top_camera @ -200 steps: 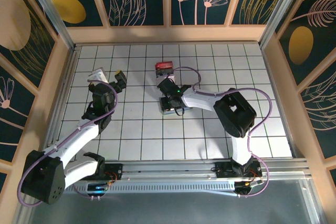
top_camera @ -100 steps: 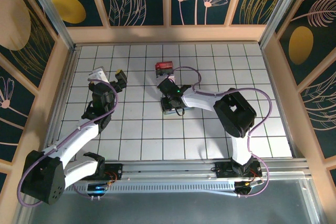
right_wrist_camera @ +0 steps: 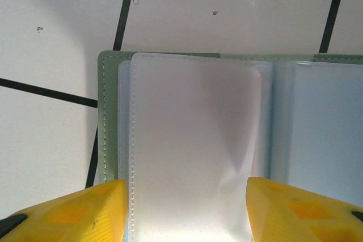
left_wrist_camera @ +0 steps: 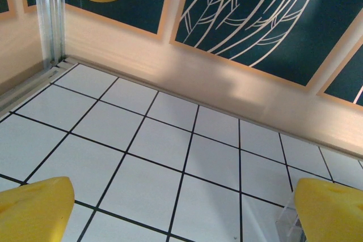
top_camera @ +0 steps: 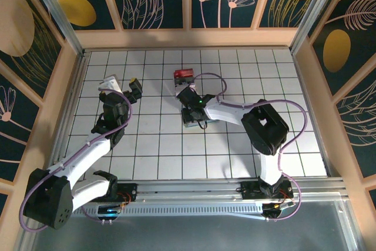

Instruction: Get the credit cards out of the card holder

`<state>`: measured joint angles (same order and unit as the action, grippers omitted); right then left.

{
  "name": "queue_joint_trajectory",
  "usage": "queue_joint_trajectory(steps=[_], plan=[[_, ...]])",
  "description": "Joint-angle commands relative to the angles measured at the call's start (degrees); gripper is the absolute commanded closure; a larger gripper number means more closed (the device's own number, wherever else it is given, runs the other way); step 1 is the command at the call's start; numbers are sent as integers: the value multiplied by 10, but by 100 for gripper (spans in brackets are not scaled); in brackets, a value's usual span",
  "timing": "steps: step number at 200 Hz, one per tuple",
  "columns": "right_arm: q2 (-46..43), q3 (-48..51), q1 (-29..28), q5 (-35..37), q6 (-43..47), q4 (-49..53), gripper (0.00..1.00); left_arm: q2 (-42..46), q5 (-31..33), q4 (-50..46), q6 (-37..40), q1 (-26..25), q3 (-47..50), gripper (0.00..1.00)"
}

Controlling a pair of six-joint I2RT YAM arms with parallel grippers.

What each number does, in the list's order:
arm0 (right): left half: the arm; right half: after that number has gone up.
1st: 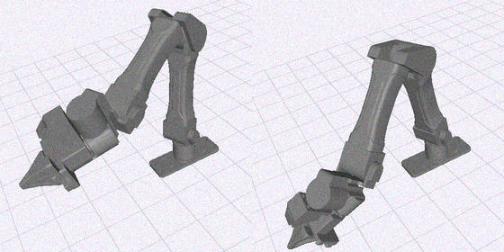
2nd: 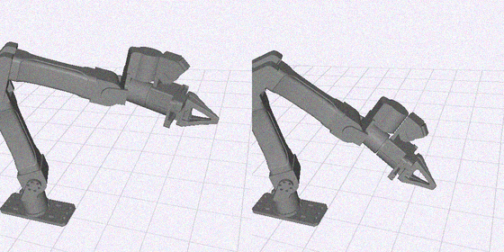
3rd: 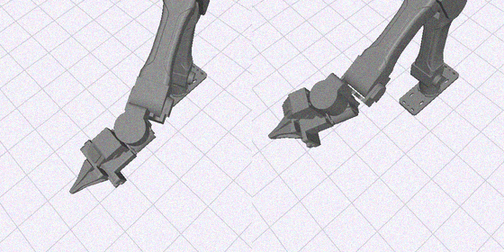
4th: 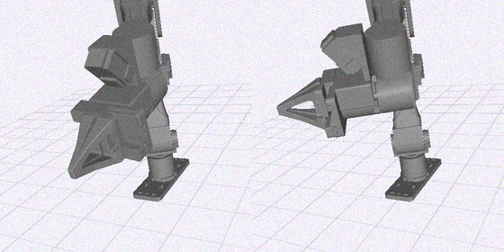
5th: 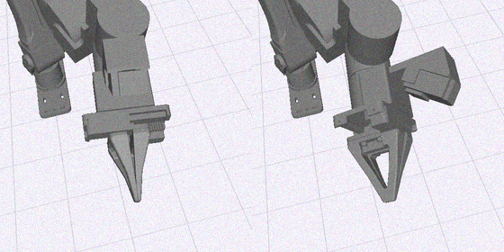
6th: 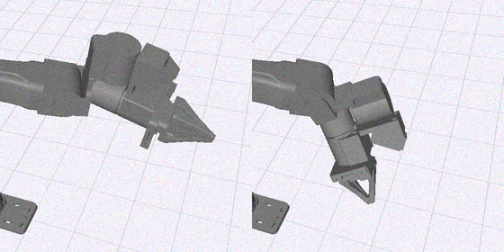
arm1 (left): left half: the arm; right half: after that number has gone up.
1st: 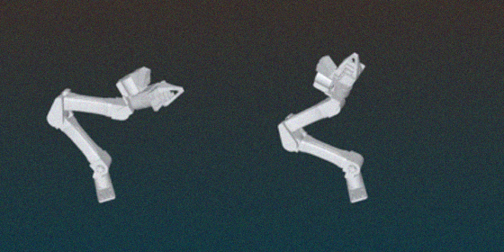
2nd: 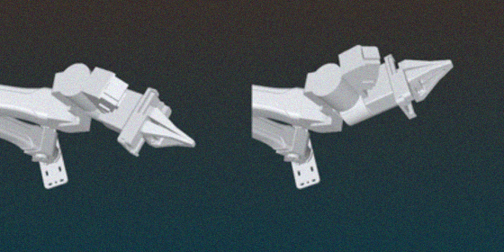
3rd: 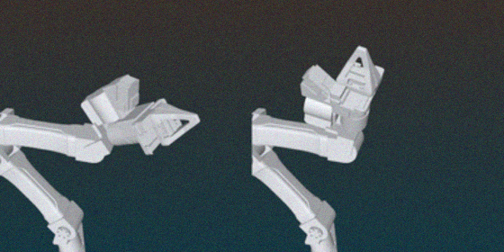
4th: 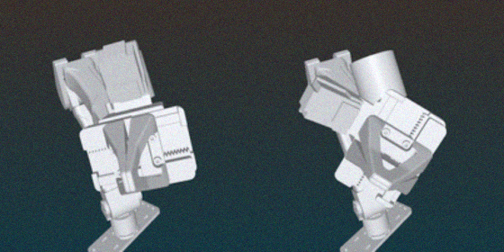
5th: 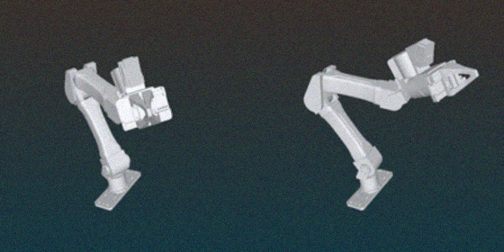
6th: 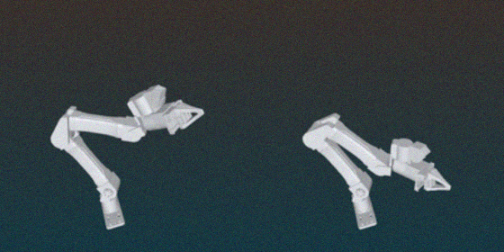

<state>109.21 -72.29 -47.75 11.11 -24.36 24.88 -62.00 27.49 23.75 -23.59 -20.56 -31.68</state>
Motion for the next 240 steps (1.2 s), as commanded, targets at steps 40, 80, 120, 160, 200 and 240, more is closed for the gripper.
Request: queue_joint_trajectory(steps=[40, 80, 120, 160, 200, 240], plan=[[-28, -15, 4, 37, -3, 20, 43, 2, -1, 0, 9, 5, -17, 1], [-27, -14, 4, 12, 3, 9, 38, 3, -2, 0, 10, 5, -18, 1], [-34, -4, 5, -6, 5, -5, 40, 3, -12, 2, 9, 4, -17, 1], [-31, 9, 6, -12, 1, -10, 52, -3, -23, 4, 7, 4, -20, 1], [-16, 16, 7, -27, 1, -17, 48, -6, -27, 5, 2, 4, -21, 1], [0, 24, 13, -29, -2, -20, 49, -8, -36, 5, 2, 4, -23, 1]])
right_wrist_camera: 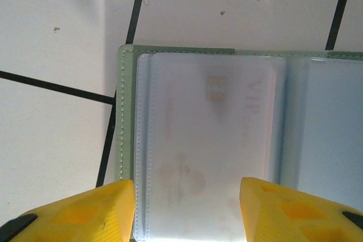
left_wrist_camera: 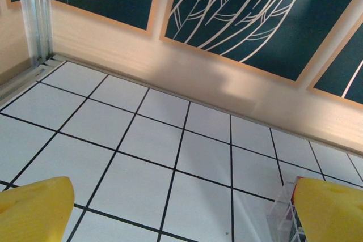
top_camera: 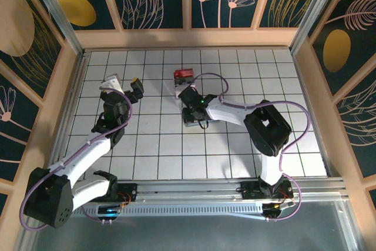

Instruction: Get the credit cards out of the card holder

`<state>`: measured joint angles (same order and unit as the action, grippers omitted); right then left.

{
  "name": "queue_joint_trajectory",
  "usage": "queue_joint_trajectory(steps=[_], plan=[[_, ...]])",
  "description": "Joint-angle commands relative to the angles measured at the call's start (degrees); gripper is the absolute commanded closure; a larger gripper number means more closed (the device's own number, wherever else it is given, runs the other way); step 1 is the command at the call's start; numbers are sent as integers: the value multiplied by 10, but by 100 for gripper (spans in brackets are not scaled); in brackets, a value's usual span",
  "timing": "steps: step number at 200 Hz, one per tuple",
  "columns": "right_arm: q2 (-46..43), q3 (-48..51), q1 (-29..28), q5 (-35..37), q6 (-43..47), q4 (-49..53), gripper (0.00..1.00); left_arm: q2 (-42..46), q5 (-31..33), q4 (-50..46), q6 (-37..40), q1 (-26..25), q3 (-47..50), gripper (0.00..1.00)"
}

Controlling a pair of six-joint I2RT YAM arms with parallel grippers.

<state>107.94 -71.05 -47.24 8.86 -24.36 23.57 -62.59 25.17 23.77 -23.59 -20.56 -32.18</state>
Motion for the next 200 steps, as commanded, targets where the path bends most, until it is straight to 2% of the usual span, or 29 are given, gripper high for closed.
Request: queue_joint_trajectory(steps=[1, 22, 79, 121, 151, 200], plan=[[13, 12, 8, -6, -3, -7, 49, -2, -14, 5, 2, 4, -18, 1], [13, 24, 20, -12, -11, -11, 53, -4, -24, 4, 4, 4, -21, 1], [5, 31, 18, -31, -3, -24, 51, -17, -40, 2, 0, 3, -30, 1], [-13, 19, 7, -17, 5, -16, 51, -27, -56, 5, -8, 3, -32, 1], [-10, 20, 7, -15, 2, -11, 39, -29, -63, 6, -9, 4, -32, 1], [1, 20, 2, -27, -1, -19, 34, -29, -70, 5, -12, 3, -31, 1]])
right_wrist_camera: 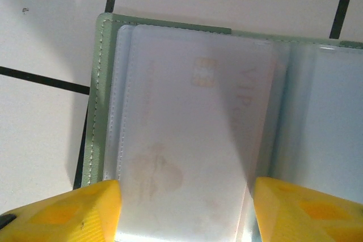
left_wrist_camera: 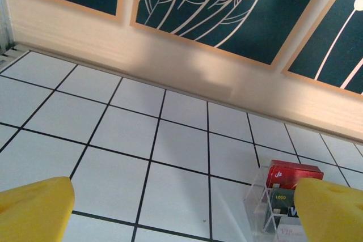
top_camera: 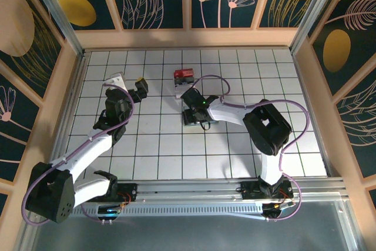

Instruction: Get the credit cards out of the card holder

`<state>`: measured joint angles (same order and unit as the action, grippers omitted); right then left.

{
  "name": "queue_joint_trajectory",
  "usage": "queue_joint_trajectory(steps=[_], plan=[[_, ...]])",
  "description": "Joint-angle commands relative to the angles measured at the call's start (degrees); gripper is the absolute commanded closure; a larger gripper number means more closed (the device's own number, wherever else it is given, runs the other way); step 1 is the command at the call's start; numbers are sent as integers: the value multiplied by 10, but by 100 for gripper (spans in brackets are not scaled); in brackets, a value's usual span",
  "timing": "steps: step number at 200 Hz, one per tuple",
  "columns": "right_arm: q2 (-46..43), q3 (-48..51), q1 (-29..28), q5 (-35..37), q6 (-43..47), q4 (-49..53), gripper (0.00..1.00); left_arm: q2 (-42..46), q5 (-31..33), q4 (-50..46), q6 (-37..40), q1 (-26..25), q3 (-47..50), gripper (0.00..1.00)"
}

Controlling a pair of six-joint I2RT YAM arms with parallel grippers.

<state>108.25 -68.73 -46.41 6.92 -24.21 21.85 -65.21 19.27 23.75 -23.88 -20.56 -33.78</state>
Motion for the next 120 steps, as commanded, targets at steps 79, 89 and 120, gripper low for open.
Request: queue_joint_trajectory(steps=[79, 89, 120], plan=[[20, 6, -3, -1, -8, 8, 40, -6, -23, 8, -10, 4, -17, 1], [25, 6, -3, 7, -10, 14, 41, -8, -25, 9, -10, 3, -18, 1], [37, 3, -3, 32, -9, 32, 50, -14, -32, 14, -9, 3, -21, 1]])
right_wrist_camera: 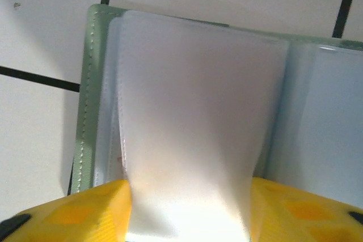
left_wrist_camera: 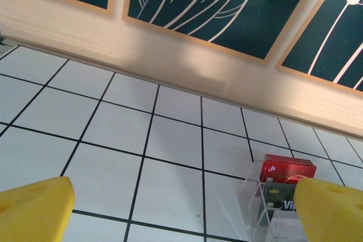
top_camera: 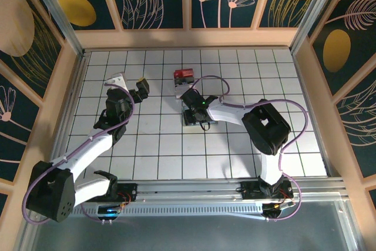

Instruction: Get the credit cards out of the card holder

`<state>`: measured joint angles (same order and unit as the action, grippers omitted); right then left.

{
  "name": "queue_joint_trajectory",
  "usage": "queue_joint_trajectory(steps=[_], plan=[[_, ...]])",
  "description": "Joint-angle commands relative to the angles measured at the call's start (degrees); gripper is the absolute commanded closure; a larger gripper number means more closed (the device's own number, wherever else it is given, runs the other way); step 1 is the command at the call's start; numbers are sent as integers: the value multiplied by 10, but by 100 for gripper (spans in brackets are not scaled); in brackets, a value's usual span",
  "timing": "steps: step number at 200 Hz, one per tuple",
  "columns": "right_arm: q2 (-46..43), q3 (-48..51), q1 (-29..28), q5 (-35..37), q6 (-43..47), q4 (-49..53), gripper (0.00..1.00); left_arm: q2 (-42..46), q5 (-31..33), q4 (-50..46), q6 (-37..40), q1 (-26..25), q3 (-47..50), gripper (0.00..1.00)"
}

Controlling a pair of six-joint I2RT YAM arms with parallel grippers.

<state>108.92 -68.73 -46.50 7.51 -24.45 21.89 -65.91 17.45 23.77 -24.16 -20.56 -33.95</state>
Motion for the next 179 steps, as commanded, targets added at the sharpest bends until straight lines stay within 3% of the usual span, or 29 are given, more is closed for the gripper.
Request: queue_joint_trajectory(steps=[1, 45, 127, 179], plan=[[30, 3, -3, 26, -7, 32, 50, -7, -14, 14, -6, 3, -19, 1], [14, -10, -2, 47, -8, 42, 64, -25, -7, 15, 10, -12, -28, 1], [-3, -38, -1, 144, -31, 89, 53, -41, 16, 15, 27, -28, -41, 1], [-20, -26, 10, 158, -51, 90, 58, -45, 31, 12, 49, -40, -42, 1]])
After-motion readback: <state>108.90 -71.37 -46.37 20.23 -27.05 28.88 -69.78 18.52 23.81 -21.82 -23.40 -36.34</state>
